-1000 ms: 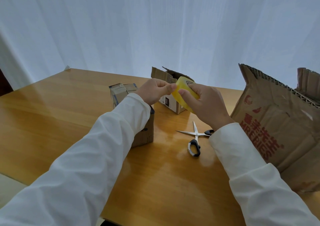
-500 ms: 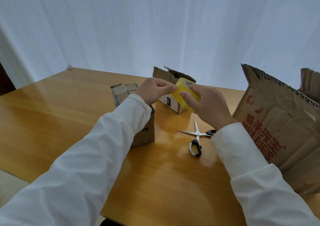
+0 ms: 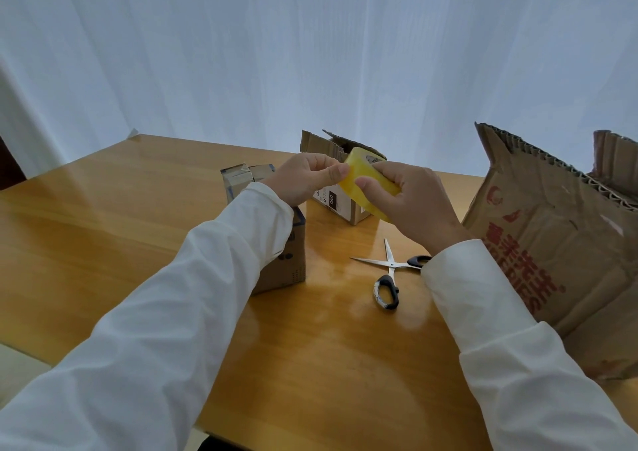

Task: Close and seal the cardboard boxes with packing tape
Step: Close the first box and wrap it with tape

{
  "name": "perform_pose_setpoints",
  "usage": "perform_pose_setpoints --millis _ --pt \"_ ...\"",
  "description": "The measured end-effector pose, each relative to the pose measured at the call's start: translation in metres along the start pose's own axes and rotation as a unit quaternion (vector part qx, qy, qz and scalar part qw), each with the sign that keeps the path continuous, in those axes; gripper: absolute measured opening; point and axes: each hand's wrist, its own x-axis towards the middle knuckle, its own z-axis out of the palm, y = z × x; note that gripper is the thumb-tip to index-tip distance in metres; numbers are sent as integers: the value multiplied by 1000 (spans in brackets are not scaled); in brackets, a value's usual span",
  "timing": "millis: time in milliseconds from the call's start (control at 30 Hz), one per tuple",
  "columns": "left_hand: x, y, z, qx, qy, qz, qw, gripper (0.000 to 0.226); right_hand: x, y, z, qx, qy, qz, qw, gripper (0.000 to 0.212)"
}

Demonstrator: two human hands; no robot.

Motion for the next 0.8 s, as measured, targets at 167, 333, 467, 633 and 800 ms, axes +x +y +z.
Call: perform_pose_setpoints --millis 167,333,467,633,800 --pt "1 -1 4 4 2 11 1000 58 0 -1 -6 54 10 25 998 47" --pt "0 -4 8 43 30 21 998 50 -1 3 -5 65 -31 43 996 34" --pt "-2 -1 5 -20 72 27 997 25 7 0 -6 246 -23 203 948 19" --pt "-3 2 11 -36 28 60 997 54 5 8 -13 621 -7 240 746 33" --pt "-6 4 11 4 57 64 996 17 3 8 -7 422 -86 264 863 52"
